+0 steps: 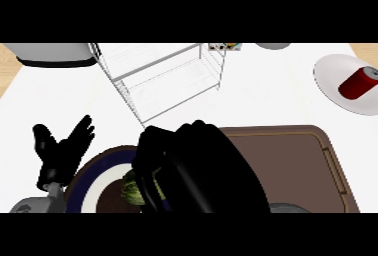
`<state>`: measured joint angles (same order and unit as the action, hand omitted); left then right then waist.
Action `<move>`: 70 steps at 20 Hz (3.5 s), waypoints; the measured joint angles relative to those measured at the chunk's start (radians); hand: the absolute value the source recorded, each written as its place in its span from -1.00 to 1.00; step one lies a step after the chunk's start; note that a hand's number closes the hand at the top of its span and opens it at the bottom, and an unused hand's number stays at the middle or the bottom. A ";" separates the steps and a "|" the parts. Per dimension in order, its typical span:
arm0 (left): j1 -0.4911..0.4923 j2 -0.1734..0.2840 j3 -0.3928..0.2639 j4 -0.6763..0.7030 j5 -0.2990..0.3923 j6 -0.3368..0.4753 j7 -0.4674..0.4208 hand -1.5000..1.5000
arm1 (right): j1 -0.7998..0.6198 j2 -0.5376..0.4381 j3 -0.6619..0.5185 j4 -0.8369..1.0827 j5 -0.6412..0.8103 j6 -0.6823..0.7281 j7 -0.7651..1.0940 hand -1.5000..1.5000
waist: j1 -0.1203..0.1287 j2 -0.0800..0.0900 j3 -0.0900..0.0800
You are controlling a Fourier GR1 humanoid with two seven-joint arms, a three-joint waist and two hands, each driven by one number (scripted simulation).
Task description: Pick the squash from the tray and place it in the tiered shelf
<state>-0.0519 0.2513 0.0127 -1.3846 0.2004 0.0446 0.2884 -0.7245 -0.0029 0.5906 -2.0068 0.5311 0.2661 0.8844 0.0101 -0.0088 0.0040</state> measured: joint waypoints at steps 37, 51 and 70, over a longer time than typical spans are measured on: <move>-0.017 -0.034 0.015 0.008 -0.036 -0.022 -0.024 0.00 | -0.833 -0.089 -0.562 1.182 -0.032 -0.064 -0.472 1.00 | 0.020 0.014 0.001; -0.020 -0.031 0.027 -0.006 -0.037 -0.035 0.004 0.00 | -0.918 -0.078 -0.615 1.491 0.021 -0.200 -0.726 1.00 | 0.027 0.017 -0.001; -0.007 -0.044 0.023 -0.021 -0.060 -0.036 -0.005 0.00 | -0.994 -0.077 -0.845 1.609 -0.135 -0.330 -0.721 -1.00 | 0.026 0.016 -0.001</move>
<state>-0.0591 0.2073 0.0355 -1.4059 0.1408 0.0084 0.2835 -1.7186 -0.0802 -0.2540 -0.3977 0.3959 -0.0634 0.1636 0.0362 0.0076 0.0026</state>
